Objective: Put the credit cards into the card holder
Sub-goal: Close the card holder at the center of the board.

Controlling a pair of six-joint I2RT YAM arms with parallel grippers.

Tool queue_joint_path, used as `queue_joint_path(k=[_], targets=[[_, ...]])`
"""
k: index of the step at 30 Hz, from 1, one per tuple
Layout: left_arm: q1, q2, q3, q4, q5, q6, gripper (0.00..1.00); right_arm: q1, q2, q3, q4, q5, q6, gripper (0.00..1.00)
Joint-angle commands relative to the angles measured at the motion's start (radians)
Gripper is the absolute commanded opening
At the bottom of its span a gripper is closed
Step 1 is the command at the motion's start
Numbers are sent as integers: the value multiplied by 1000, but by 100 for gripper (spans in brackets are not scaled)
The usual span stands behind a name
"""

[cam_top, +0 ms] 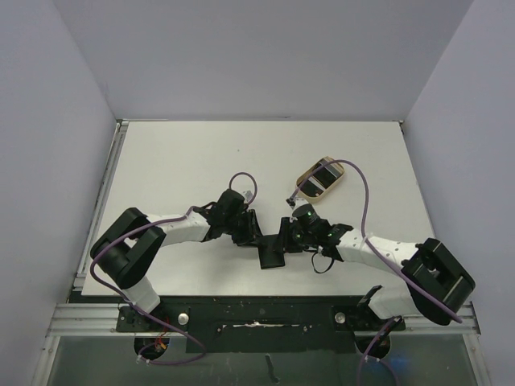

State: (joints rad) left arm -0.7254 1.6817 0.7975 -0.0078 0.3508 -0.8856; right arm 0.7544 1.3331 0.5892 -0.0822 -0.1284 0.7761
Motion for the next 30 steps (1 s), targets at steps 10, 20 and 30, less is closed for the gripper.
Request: queue_joint_path(k=[10, 20, 30], targets=[[-8, 32, -4, -9, -47, 16, 28, 7, 44, 11, 70, -24, 15, 18], [-8, 39, -4, -6, -46, 16, 28, 12, 36, 24, 47, -31, 11, 18], [-8, 36, -8, -3, -43, 13, 28, 16, 84, 34, -12, 3, 13, 12]])
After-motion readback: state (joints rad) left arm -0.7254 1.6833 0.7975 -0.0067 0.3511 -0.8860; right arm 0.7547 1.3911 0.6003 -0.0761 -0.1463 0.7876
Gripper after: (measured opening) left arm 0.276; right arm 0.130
